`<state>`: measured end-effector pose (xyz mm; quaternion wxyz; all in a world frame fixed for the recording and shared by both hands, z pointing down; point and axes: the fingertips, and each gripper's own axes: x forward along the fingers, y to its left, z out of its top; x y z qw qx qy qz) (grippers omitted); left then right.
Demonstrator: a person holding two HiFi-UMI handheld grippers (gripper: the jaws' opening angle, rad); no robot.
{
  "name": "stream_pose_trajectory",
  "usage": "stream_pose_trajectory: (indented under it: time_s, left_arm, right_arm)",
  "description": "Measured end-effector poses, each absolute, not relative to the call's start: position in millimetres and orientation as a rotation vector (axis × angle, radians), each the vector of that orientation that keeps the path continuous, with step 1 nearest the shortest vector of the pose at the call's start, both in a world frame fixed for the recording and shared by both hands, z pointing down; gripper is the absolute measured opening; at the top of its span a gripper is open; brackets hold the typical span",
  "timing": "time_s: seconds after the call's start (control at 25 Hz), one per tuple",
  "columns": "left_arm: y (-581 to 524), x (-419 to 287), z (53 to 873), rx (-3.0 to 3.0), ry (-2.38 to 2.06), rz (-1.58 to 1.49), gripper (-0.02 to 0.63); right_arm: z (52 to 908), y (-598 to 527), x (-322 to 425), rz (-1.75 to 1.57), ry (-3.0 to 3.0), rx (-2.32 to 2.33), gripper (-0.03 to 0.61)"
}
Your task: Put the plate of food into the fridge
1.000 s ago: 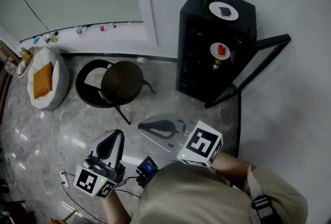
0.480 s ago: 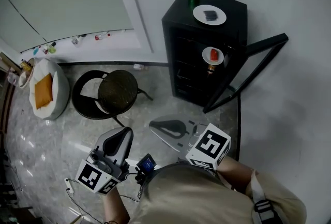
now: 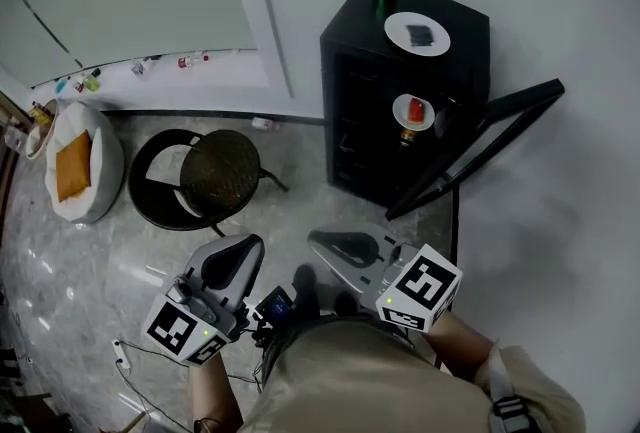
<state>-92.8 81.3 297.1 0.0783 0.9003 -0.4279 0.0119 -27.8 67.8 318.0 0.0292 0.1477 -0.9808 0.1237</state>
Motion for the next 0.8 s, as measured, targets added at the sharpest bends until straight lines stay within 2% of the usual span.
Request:
stream_pose_trajectory:
  time_s: [0.8]
  left_arm:
    - [-22, -138, 288, 2.838, -0.903, -0.173, 0.011]
  right_arm:
    - [324, -13, -74, 0.359, -2.849, 0.836, 0.023]
